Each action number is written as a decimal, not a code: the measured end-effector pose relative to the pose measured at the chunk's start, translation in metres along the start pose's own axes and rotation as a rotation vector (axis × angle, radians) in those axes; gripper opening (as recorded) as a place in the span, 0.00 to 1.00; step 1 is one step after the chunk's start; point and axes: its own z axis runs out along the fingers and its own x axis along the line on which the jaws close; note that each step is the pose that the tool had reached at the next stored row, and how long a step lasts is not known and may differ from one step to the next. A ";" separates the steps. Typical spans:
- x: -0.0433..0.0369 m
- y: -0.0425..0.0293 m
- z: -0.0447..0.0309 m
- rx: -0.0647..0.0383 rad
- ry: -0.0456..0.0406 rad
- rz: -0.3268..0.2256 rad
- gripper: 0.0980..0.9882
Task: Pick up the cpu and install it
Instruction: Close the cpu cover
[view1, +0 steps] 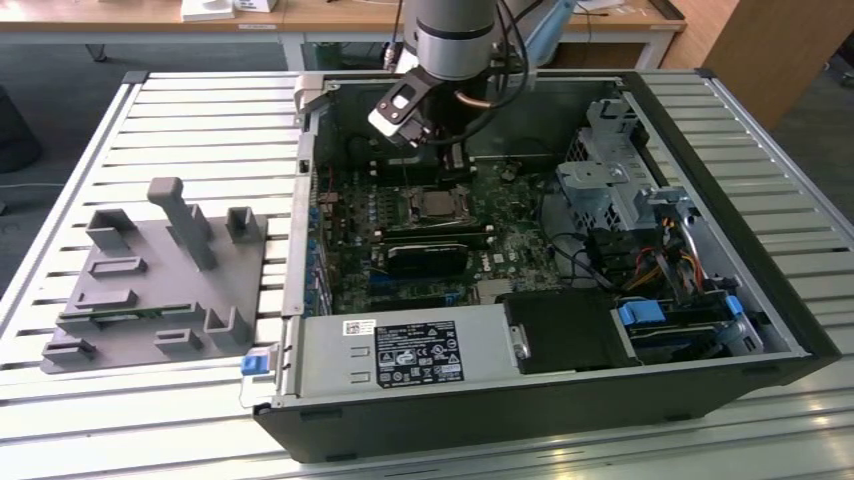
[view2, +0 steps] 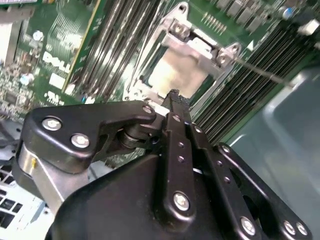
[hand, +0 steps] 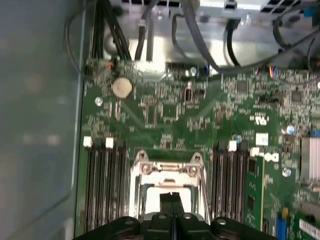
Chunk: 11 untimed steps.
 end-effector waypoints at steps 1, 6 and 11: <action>0.0000 -0.0027 0.0004 0.000 -0.0001 0.000 0.01; 0.0004 -0.0151 0.0023 0.000 -0.0001 0.000 0.01; 0.0006 -0.0216 0.0076 0.000 -0.0001 0.000 0.01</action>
